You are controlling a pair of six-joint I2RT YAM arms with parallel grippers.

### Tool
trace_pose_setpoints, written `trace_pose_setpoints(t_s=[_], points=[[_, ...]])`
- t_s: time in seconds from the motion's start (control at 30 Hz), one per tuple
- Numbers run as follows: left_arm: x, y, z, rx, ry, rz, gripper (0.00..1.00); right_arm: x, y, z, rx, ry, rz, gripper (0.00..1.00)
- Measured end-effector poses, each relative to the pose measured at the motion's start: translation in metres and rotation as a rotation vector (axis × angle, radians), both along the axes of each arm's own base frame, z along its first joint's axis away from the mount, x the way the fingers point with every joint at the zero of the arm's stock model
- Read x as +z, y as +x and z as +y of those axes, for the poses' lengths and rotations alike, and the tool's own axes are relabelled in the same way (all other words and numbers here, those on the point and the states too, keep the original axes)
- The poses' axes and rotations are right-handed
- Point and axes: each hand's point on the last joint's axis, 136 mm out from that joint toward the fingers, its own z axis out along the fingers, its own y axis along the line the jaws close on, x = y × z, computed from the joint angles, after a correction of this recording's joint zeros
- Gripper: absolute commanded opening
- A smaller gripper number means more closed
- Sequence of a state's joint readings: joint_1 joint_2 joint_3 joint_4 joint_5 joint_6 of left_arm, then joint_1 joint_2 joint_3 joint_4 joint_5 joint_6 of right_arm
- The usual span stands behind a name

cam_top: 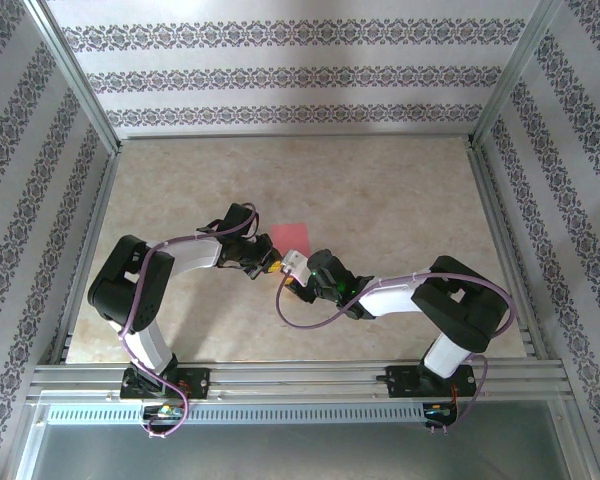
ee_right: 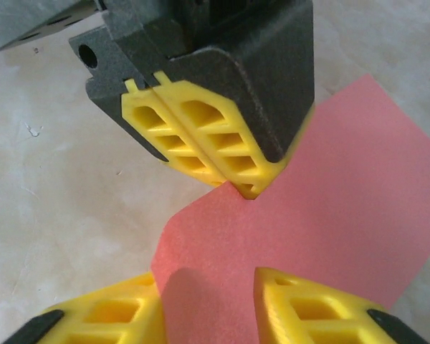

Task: Fold a paper plane with a square sheet of paper (pick it up from the middle)
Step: Third fold the triangle at the center of the table.

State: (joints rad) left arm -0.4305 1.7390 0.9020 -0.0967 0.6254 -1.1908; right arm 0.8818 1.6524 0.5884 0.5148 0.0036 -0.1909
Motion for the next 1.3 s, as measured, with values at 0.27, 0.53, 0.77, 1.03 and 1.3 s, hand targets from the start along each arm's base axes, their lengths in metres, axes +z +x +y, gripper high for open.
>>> trace_pose_setpoints(t_s=[0.27, 0.53, 0.77, 1.03, 1.3], points=[[-0.004, -0.004, 0.005, -0.003, 0.025, 0.016, 0.33, 0.0, -0.007, 0.005, 0.035, 0.018, 0.026, 0.09], [0.012, 0.007, 0.042, 0.011, 0.125, -0.07, 0.47, -0.001, -0.025, 0.012, 0.078, 0.1, 0.169, 0.08], [0.044, 0.026, 0.025, -0.088, 0.098, -0.231, 0.4, 0.003, -0.035, 0.014, 0.074, 0.22, 0.353, 0.07], [0.012, 0.026, 0.002, -0.217, 0.155, -0.204, 0.31, -0.003, -0.047, 0.016, 0.058, 0.279, 0.519, 0.06], [-0.013, 0.021, 0.005, -0.292, 0.245, -0.154, 0.23, -0.013, -0.041, 0.008, -0.015, 0.311, 0.631, 0.05]])
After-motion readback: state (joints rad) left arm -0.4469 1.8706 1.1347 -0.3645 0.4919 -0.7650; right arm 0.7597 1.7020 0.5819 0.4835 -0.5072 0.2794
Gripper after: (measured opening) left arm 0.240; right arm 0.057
